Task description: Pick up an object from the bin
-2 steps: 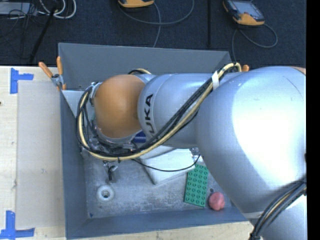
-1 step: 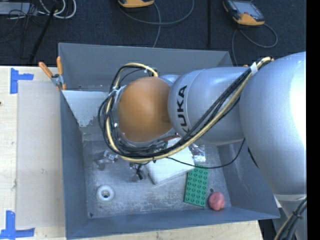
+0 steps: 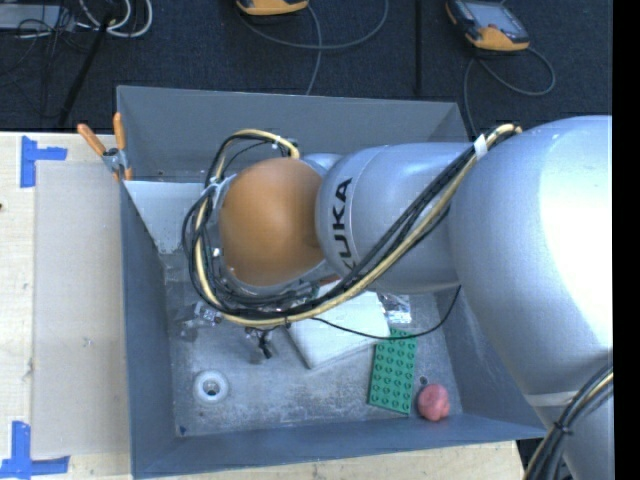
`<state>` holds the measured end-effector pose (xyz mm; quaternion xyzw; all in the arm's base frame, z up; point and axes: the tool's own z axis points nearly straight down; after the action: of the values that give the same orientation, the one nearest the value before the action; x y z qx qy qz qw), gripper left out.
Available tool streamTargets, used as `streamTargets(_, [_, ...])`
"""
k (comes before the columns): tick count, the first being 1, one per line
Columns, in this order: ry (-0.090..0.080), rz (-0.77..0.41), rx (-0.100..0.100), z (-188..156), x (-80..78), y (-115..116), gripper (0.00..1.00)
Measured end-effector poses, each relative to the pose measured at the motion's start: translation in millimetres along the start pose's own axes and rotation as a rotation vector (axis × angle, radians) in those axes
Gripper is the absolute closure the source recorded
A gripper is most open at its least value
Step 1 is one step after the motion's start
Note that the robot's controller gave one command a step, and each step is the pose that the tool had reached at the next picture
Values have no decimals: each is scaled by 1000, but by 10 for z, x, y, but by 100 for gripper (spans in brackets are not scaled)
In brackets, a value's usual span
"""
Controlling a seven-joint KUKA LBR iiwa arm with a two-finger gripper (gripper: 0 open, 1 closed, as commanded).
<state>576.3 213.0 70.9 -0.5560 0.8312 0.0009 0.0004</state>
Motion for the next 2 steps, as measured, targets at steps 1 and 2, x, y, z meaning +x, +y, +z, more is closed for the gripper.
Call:
streamTargets(1, [0,-985,4,3,274,301,0])
streamTargets(2, [-1,-1720,-2,15,270,554,0])
